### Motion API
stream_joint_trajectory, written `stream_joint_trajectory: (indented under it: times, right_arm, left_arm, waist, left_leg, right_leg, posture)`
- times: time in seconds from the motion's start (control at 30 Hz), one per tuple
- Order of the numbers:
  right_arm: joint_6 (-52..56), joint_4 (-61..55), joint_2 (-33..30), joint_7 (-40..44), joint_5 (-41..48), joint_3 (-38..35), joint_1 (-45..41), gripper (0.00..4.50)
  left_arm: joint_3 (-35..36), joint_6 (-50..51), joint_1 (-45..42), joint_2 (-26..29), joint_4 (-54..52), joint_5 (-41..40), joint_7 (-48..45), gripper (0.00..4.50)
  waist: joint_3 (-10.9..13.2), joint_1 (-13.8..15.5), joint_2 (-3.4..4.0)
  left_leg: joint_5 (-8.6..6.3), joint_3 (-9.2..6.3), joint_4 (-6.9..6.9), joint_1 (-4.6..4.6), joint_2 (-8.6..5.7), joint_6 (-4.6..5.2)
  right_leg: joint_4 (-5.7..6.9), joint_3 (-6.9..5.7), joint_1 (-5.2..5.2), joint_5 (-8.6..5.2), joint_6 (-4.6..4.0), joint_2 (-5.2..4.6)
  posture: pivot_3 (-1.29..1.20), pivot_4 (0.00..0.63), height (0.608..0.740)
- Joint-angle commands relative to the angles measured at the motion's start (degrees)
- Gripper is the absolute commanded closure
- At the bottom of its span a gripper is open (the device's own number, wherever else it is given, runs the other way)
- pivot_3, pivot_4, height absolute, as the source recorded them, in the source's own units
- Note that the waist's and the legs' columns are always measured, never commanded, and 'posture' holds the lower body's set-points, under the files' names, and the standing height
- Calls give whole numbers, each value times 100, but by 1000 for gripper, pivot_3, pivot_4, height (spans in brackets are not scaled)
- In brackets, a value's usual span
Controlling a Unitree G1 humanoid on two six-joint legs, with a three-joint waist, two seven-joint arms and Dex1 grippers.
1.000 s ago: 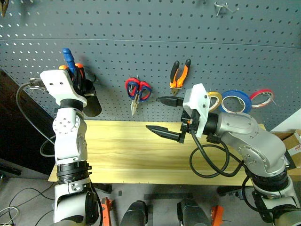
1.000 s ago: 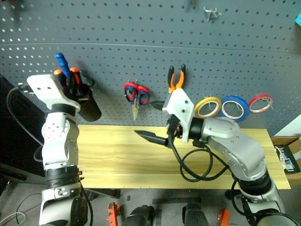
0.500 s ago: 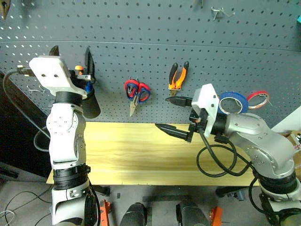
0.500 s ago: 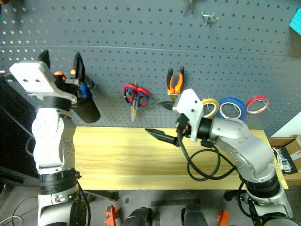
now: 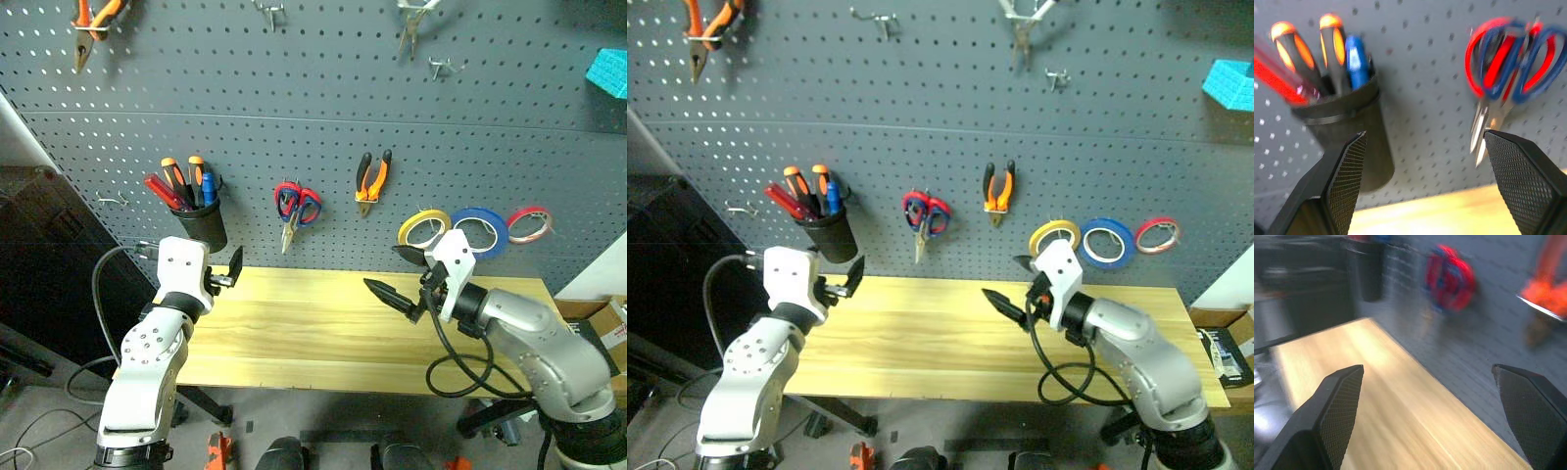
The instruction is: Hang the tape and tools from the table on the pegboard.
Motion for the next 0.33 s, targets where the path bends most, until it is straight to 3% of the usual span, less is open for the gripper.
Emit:
stream_joint_trajectory:
  times: [0.03, 0.33]
  right_arm:
    - [-857, 855, 310, -735, -677, -255, 221, 0]
    - [-2219, 3064, 438, -1315, -1320, -900, 434, 0]
  left_arm:
    - [-52, -319, -187, 15, 409, 108, -115, 468]
    - [-242, -894, -799, -110, 1987, 220, -328, 468]
  waist:
    - [-38, -17, 0]
    - [-178, -43, 45]
  left_leg:
    - [0, 2, -1, 6, 0, 0]
    - [-3, 14, -4, 25, 5, -3]
  right_leg:
    - [0, 2, 5, 0, 0, 0]
    - [2, 14, 18, 1, -12, 5]
  posture:
    - [-51, 5, 740]
    - [-70, 0, 740]
